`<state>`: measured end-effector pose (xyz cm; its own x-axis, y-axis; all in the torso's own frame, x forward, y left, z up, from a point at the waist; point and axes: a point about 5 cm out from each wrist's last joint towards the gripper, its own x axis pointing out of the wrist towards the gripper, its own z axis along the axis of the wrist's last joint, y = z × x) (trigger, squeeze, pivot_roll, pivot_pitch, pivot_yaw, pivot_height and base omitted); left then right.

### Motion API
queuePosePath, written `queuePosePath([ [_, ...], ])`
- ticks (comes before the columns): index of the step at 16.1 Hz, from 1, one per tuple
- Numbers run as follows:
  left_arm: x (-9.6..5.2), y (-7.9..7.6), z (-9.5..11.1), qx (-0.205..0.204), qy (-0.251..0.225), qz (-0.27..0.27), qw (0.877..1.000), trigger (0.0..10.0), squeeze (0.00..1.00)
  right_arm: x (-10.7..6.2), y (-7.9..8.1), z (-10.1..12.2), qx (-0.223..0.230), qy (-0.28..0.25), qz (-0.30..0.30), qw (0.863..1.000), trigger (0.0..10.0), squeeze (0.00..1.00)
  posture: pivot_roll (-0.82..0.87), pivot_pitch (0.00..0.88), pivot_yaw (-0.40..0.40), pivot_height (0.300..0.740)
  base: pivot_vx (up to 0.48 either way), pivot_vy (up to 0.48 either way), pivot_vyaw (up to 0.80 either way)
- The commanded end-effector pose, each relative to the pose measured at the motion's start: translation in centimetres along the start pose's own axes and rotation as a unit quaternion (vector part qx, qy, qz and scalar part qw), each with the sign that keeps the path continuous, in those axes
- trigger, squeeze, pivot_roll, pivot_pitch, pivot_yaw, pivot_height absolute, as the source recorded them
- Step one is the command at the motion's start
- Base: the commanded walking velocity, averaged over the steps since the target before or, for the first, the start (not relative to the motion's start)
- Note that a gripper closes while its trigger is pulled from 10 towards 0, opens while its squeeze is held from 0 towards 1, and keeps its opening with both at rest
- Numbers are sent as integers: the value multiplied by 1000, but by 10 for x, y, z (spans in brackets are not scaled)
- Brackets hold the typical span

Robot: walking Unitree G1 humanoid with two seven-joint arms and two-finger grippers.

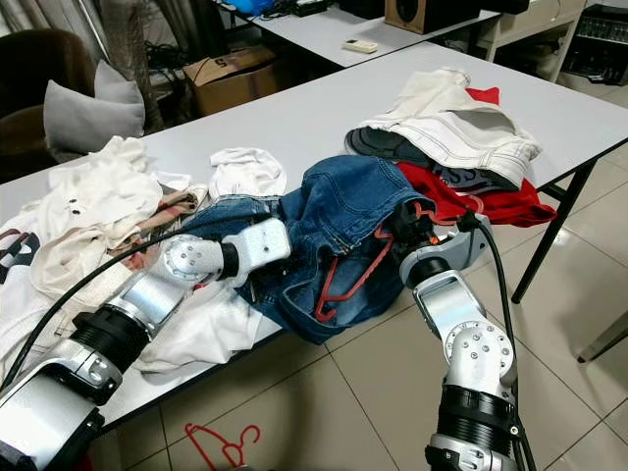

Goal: Hang hanger

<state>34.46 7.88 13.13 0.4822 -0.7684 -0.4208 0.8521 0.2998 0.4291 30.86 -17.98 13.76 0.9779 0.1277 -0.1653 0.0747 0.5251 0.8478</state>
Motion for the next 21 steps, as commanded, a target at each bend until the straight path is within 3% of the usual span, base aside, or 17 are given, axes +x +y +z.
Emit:
queuePosePath([
  [1,-9,7,0,-11,-20,11,1000,0,0,2,7,-1,0,4,13,1000,10000,0,-204,0,129,740,0,0,0],
  [2,-16,16,8,-19,-55,24,998,6039,0,2,7,0,1,4,13,1000,10000,0,-207,0,129,740,0,0,0],
  [3,-19,21,12,-34,-73,35,996,6039,0,2,7,0,1,4,13,1000,10000,0,-205,0,129,740,0,0,0],
  [4,-24,26,21,-72,-118,21,990,10000,1000,3,7,0,1,5,13,1000,10000,0,-205,0,129,740,0,0,0],
  [6,-30,29,31,-103,-161,-5,982,10000,1000,2,7,-1,1,5,14,1000,10000,0,-208,0,130,740,0,0,0],
  [9,-25,20,37,-89,-164,-32,982,10000,1000,2,7,0,0,5,14,1000,10000,0,-209,0,130,740,0,0,0],
  [11,-14,5,46,-55,-156,-43,985,10000,1000,2,6,0,0,5,13,1000,10000,0,-212,0,131,740,0,0,0],
  [14,-8,3,46,-44,-140,-10,989,10000,1000,1,6,1,0,4,13,1000,10000,0,-213,0,134,740,0,0,0],
  [16,-4,10,46,-30,-125,57,990,10000,1000,1,7,0,1,3,14,1000,10000,0,-214,0,135,740,0,0,0],
  [18,-3,9,46,-29,-117,55,991,10000,988,2,7,0,1,3,14,1000,10000,0,-213,0,134,740,0,0,0],
  [19,-2,7,46,-53,-124,47,990,10000,86,2,6,0,1,4,14,1000,10000,0,-214,0,135,740,0,0,0],
  [20,0,2,49,-111,-143,24,983,10000,0,2,6,1,0,4,14,1000,10000,0,-215,0,135,740,0,0,0],
  [21,0,2,49,-111,-143,24,983,10000,0,2,6,1,0,4,14,1000,10000,0,-215,0,135,740,0,0,0],
])
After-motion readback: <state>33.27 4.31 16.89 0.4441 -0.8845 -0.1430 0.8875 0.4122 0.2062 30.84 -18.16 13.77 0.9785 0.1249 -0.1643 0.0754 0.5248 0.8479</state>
